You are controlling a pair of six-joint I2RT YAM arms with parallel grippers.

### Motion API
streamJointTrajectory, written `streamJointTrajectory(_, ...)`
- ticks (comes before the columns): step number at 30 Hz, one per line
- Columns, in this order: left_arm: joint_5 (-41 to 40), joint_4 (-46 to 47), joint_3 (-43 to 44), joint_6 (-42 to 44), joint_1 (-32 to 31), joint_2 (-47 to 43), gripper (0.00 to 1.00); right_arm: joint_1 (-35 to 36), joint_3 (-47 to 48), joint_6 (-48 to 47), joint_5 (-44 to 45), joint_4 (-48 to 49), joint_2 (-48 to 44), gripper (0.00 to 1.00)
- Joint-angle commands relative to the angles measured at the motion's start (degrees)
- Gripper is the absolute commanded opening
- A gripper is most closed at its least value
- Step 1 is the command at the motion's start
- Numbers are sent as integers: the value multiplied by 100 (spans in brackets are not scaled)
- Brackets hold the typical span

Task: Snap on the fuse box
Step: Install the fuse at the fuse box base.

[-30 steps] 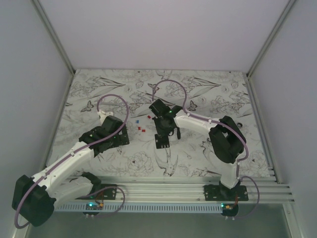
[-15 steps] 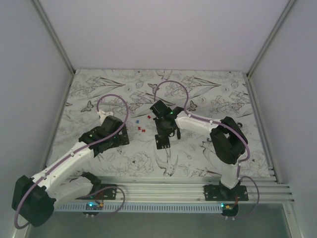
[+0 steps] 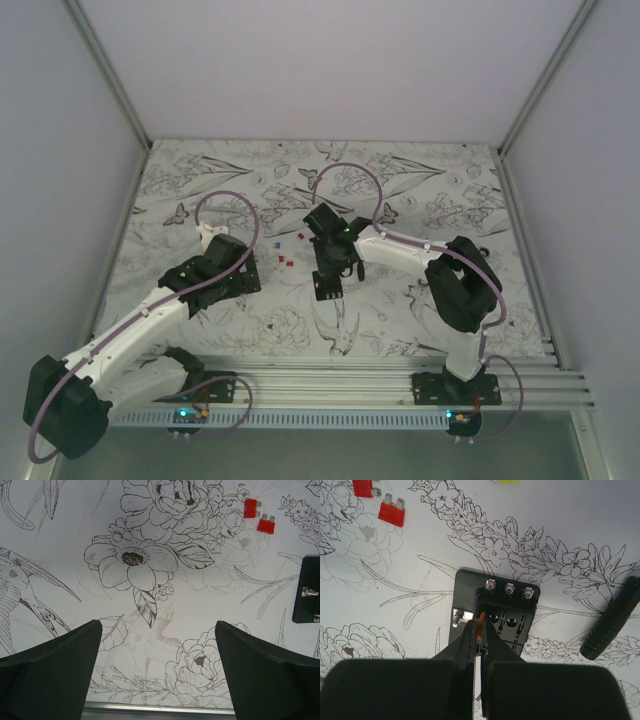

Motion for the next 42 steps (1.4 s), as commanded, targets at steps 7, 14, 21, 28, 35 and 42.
streamJointTrajectory(7,21,-235,-120,-55,43,-121,100,49,-664,-34,68,715,-396,0)
streamJointTrajectory(14,49,-237,-150,-105,43,-151,100,45,-852,-37,417,709,-531,0)
streamJointTrajectory(21,-36,-246,-248,-228,43,-250,100,73,-1260,44,413,1068,-844,0)
streamJointTrajectory(28,61,-264,-191,-261,43,-274,100,66,-1329,184,604,1038,-885,0)
streamJointTrajectory(35,397,-268,-194,-428,48,-208,100,36,-1125,259,681,895,-705,1)
streamJointTrajectory(42,279,-271,-423,-523,43,-112,100,-53,-869,280,278,823,-418,0)
